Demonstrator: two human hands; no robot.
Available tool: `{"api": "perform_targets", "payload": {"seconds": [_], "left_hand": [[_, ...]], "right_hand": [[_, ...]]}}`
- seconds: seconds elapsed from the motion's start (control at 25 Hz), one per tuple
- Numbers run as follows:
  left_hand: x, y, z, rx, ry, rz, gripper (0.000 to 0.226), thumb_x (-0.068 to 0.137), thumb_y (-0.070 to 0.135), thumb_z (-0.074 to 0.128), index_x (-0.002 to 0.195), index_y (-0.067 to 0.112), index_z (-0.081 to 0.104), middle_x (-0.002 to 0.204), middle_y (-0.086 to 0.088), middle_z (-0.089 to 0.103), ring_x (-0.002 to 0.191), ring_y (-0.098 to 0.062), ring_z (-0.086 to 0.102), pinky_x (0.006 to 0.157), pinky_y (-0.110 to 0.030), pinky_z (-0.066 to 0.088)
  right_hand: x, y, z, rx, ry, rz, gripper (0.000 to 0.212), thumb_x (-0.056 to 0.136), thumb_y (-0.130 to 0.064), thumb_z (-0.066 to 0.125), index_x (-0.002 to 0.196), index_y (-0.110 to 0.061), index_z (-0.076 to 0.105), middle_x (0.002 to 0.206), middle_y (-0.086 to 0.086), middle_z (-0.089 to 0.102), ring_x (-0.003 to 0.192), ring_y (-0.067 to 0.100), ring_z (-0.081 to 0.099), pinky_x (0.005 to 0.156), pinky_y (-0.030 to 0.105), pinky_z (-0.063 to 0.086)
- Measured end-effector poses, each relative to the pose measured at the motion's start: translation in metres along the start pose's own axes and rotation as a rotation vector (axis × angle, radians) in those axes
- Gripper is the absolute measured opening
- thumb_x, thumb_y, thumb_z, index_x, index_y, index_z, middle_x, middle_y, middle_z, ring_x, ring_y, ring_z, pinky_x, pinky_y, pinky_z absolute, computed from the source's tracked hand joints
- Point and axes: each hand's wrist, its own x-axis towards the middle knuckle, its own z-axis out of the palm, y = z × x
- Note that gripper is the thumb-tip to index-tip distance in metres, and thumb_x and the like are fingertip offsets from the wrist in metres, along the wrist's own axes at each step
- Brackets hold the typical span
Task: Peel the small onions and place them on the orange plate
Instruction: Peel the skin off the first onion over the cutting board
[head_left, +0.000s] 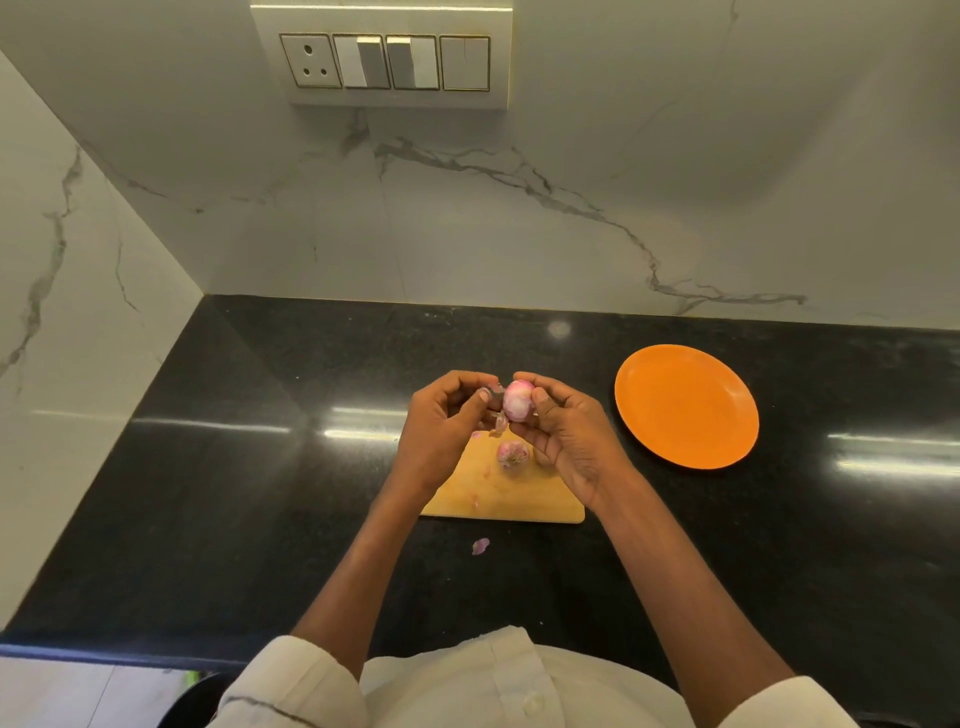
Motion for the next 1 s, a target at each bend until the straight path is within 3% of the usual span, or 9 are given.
{"api": "perform_targets", "payload": {"seconds": [0.12,0.24,0.36,0.48,0.56,0.76,0.88,1.0], "left_hand": [[0.0,-0.004,0.004,-0.012,-0.036,-0.025,0.015,0.104,0.007,0.067,0.115,0.007,0.077,0.103,-0.007,0.08,0.094,-0.022,0.078,0.081,-0.029,0.063],[0.005,-0.007,0.004,-0.012,-0.016,-0.081,0.033,0.104,-0.012,0.048,0.111,0.005,0.076,0.102,-0.009,0.08,0.096,-0.024,0.078,0.084,-0.034,0.065],[0.006,-0.007,0.004,-0.038,-0.028,-0.124,0.039,0.103,-0.01,0.04,0.113,0.003,0.075,0.102,-0.014,0.079,0.097,-0.028,0.077,0.084,-0.036,0.065],[0.006,-0.008,0.007,-0.098,-0.036,-0.141,0.019,0.108,0.013,0.061,0.122,0.009,0.073,0.106,-0.016,0.078,0.097,-0.031,0.077,0.086,-0.04,0.066],[0.006,-0.011,0.007,-0.012,-0.065,-0.106,0.027,0.099,0.023,0.076,0.125,0.013,0.073,0.108,-0.009,0.078,0.099,-0.025,0.078,0.087,-0.041,0.066],[0.002,-0.013,0.008,0.186,-0.061,-0.033,0.026,0.097,0.023,0.079,0.122,0.014,0.078,0.099,0.001,0.081,0.091,-0.017,0.079,0.086,-0.045,0.067],[0.006,-0.006,0.007,0.184,-0.086,-0.027,0.024,0.096,0.022,0.08,0.118,0.014,0.078,0.095,0.001,0.08,0.086,-0.016,0.078,0.08,-0.038,0.067],[0.006,0.001,0.018,0.283,0.005,-0.035,0.022,0.092,0.024,0.084,0.109,0.017,0.072,0.092,0.004,0.073,0.081,-0.009,0.07,0.07,-0.022,0.057]], "right_hand": [[0.001,-0.001,-0.003,0.005,0.018,0.001,0.025,0.105,-0.005,0.058,0.12,-0.013,0.076,0.123,0.012,0.075,0.111,0.028,0.076,0.095,0.045,0.062],[0.004,-0.002,0.0,-0.014,0.048,0.016,0.025,0.105,-0.006,0.059,0.118,-0.015,0.078,0.124,0.011,0.075,0.113,0.028,0.075,0.095,0.045,0.063],[0.003,-0.003,0.002,-0.033,0.058,0.019,0.026,0.105,-0.006,0.059,0.119,-0.015,0.078,0.124,0.01,0.075,0.113,0.027,0.074,0.091,0.04,0.064],[0.002,-0.004,0.001,-0.034,0.029,0.013,0.029,0.105,-0.002,0.056,0.123,-0.013,0.076,0.124,0.01,0.075,0.112,0.024,0.075,0.091,0.038,0.064],[0.003,-0.004,0.002,-0.044,0.015,0.014,0.032,0.105,0.001,0.054,0.123,-0.013,0.077,0.126,0.01,0.074,0.114,0.025,0.074,0.094,0.04,0.063],[0.0,-0.001,0.005,-0.161,0.042,-0.014,0.03,0.102,0.0,0.062,0.117,-0.02,0.08,0.12,0.004,0.076,0.109,0.02,0.076,0.083,0.032,0.065],[0.002,-0.006,0.002,-0.183,0.056,-0.03,0.03,0.101,-0.001,0.064,0.115,-0.022,0.08,0.119,0.003,0.077,0.109,0.02,0.075,0.082,0.032,0.065],[0.0,-0.004,0.005,-0.171,0.043,-0.032,0.033,0.1,0.003,0.064,0.113,-0.022,0.08,0.123,0.003,0.075,0.111,0.021,0.074,0.085,0.034,0.065]]}}
